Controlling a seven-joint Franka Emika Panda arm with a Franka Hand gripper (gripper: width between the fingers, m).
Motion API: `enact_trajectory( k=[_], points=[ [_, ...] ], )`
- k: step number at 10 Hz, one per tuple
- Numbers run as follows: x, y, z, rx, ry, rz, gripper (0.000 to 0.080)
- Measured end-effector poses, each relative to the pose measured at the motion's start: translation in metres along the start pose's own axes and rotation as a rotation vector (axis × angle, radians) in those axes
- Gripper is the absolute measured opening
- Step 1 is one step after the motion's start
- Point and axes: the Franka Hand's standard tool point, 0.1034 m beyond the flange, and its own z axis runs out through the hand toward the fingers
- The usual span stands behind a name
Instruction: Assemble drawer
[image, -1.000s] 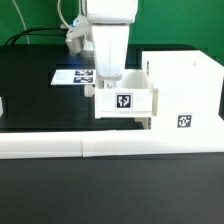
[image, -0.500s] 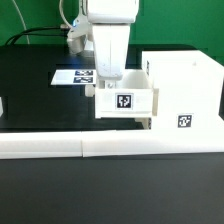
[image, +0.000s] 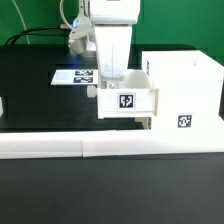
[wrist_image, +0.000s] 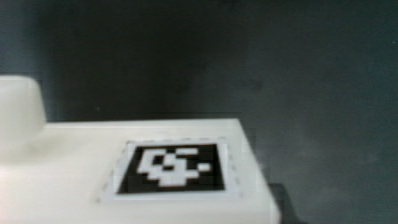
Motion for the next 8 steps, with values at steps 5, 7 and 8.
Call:
enact_trajectory(
  k=[5, 7, 8],
  points=[
    [0.0013, 0.0, 0.0002, 0.0, 0.001, 0.003, 0.0042],
    [0.0034, -0.0004, 0.0006, 0.001, 0.0, -0.008, 0.0042],
    [0.0024, -0.0001, 0.0003, 0.0, -0.006, -0.019, 0.0042]
  ],
)
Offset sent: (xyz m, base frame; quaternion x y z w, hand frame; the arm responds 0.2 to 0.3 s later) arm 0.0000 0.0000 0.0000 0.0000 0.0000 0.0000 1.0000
